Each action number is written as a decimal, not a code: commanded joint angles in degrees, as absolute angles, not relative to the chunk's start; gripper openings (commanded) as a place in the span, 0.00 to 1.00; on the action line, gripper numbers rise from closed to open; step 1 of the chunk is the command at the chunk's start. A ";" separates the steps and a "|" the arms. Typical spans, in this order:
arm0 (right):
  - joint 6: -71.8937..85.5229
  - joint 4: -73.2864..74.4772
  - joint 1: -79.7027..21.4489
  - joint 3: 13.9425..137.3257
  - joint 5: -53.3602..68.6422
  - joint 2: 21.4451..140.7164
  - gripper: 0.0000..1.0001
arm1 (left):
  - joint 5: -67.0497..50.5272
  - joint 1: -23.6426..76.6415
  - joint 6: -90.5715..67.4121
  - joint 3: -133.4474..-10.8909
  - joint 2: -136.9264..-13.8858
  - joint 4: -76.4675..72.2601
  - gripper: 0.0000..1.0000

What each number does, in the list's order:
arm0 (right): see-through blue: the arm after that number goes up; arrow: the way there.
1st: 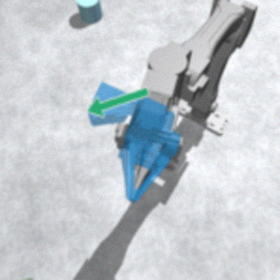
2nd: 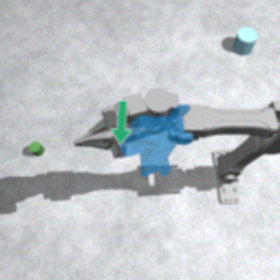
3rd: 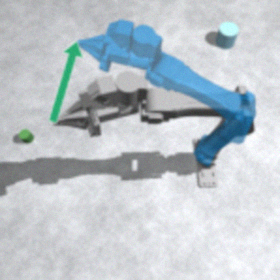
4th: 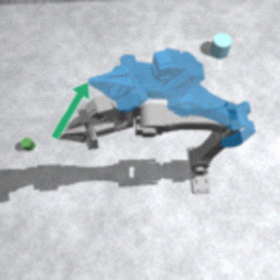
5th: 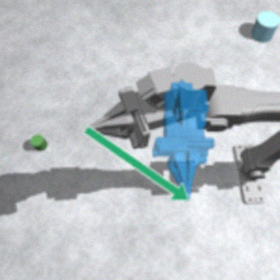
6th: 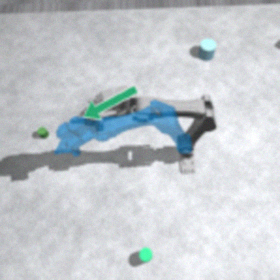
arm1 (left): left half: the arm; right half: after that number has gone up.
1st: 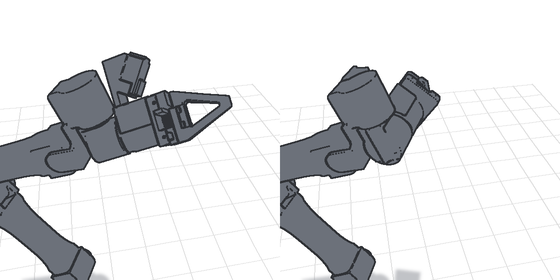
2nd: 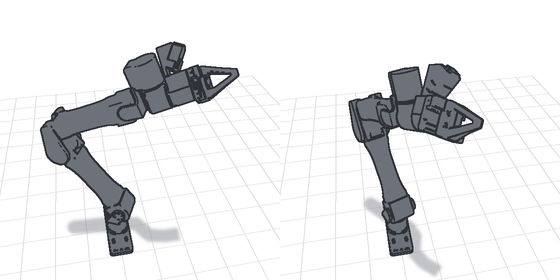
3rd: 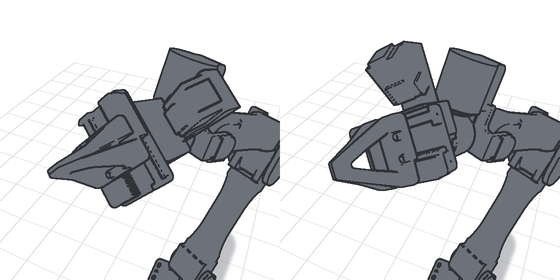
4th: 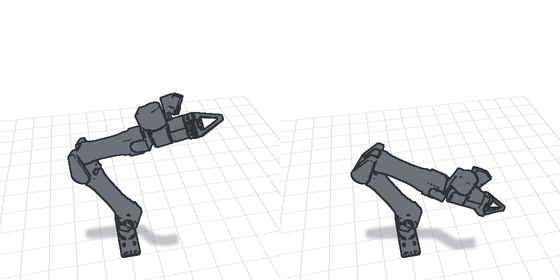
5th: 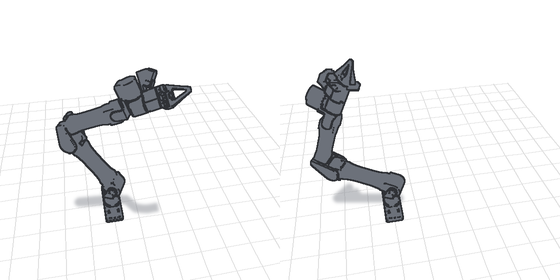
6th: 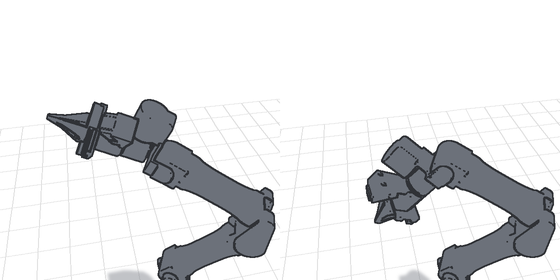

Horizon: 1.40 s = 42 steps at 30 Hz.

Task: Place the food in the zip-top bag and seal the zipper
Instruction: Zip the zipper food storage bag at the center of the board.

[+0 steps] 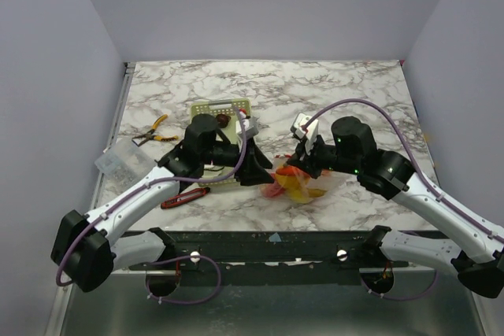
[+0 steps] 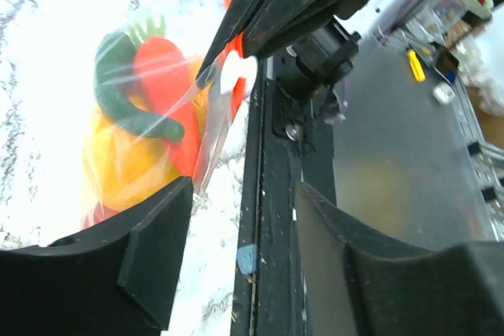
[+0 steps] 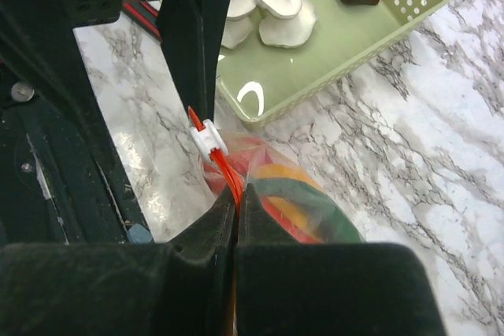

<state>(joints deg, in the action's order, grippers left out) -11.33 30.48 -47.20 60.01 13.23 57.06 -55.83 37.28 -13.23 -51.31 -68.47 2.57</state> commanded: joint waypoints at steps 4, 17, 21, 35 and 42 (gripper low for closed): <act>-8.90 27.16 -47.46 60.09 17.34 55.48 0.00 | -43.00 38.18 -23.38 -37.92 -63.55 -31.99 0.63; -7.27 27.28 -47.46 61.15 19.08 55.21 0.00 | -44.87 40.33 -22.63 -40.30 -68.53 -38.58 0.33; -6.60 26.91 -47.46 61.27 18.74 54.94 0.00 | -46.59 40.32 -21.99 -40.27 -68.79 -37.56 0.07; -5.01 25.60 -47.46 65.55 20.09 58.31 0.42 | -48.86 40.22 -20.19 -41.22 -67.72 -34.01 0.00; -5.17 25.56 -47.46 67.15 20.75 61.67 0.32 | -49.13 40.24 -20.76 -40.98 -67.48 -34.19 0.00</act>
